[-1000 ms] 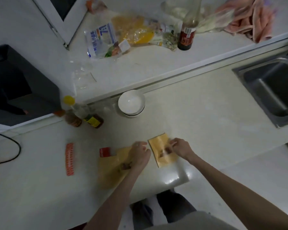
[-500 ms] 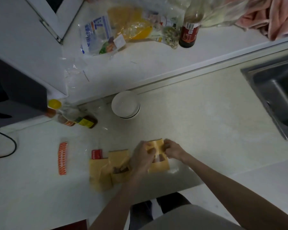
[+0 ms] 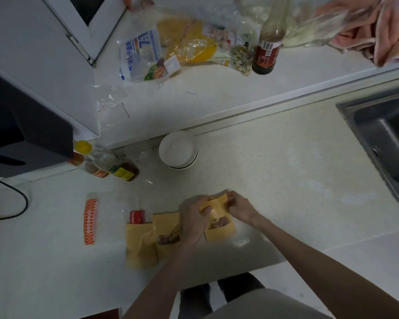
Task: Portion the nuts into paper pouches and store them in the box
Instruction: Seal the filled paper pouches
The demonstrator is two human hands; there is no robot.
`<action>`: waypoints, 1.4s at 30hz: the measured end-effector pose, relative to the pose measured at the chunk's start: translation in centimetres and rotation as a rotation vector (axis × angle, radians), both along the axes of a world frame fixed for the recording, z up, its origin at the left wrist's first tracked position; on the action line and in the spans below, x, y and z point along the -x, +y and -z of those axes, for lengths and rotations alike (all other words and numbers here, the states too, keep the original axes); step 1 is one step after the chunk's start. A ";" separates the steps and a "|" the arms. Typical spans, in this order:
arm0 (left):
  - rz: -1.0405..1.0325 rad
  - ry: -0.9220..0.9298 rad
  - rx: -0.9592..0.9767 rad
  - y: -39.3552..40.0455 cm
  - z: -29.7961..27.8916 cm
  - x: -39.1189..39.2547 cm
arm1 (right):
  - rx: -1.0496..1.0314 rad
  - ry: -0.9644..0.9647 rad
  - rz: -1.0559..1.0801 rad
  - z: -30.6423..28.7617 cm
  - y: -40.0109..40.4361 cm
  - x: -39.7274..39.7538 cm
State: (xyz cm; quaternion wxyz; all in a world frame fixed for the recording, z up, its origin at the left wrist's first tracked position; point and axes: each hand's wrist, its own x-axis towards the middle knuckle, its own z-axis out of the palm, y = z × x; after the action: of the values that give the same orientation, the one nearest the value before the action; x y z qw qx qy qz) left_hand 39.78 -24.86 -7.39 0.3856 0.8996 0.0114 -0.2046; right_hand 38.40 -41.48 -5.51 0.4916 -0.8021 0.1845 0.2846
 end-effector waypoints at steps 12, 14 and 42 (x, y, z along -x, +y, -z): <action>0.006 0.026 0.133 4.0 -1.3 1.0 | 0.155 -0.065 0.067 -0.5 3.4 2.5; -0.009 0.039 0.170 5.3 -1.9 1.2 | 0.155 -0.088 0.067 -1.1 4.6 3.0; 0.395 -0.722 0.224 17.4 -24.6 -1.0 | 0.544 -0.910 0.126 -24.3 18.1 4.6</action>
State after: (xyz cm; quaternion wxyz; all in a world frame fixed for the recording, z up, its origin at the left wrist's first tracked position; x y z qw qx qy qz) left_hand 40.81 -7.44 17.20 0.4136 0.8510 -0.3193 0.0537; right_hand 33.84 -23.34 18.82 0.3124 -0.9303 0.0674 -0.1800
